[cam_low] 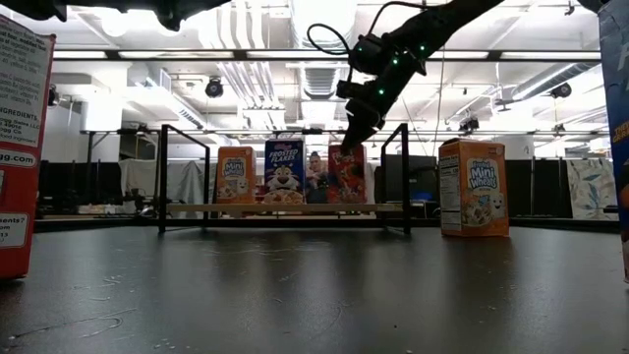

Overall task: Stack cereal on shelf
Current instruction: Put the top right red cereal box on the shelf

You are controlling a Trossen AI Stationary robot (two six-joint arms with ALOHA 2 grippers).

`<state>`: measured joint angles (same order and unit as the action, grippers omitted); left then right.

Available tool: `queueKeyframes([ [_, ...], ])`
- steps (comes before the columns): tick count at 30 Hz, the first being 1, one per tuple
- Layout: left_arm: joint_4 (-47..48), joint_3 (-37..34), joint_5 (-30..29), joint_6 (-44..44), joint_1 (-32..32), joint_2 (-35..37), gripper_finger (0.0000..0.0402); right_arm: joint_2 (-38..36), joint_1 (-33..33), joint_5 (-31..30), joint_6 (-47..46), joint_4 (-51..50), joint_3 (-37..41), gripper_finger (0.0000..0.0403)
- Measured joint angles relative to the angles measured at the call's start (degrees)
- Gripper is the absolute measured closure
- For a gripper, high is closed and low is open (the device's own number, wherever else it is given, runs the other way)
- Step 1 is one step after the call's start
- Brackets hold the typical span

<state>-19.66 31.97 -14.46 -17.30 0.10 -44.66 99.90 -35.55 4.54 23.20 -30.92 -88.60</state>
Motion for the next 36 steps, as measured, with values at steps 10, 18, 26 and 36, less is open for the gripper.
queueKeyframes([
  [10, -0.1, 0.0, 0.0, -0.2, 0.0, 0.1, 0.0361, 0.0, 0.1, -0.1, -2.3, -0.5, -2.9, 0.0193],
  [18, 0.0, 0.0, 0.0, -0.2, 0.0, 0.1, 0.0361, -0.1, 3.4, 0.0, -6.2, -8.1, -10.9, 0.0194],
  [26, 0.2, 0.0, 0.0, -0.2, 0.0, 0.1, 0.0361, -0.2, 9.7, 0.0, -10.2, -15.5, -12.8, 0.0254],
  [36, 0.4, 0.0, 0.0, -0.2, 0.0, 0.1, 0.0361, -0.2, 9.9, -13.3, -14.9, -16.3, -1.9, 0.0372],
])
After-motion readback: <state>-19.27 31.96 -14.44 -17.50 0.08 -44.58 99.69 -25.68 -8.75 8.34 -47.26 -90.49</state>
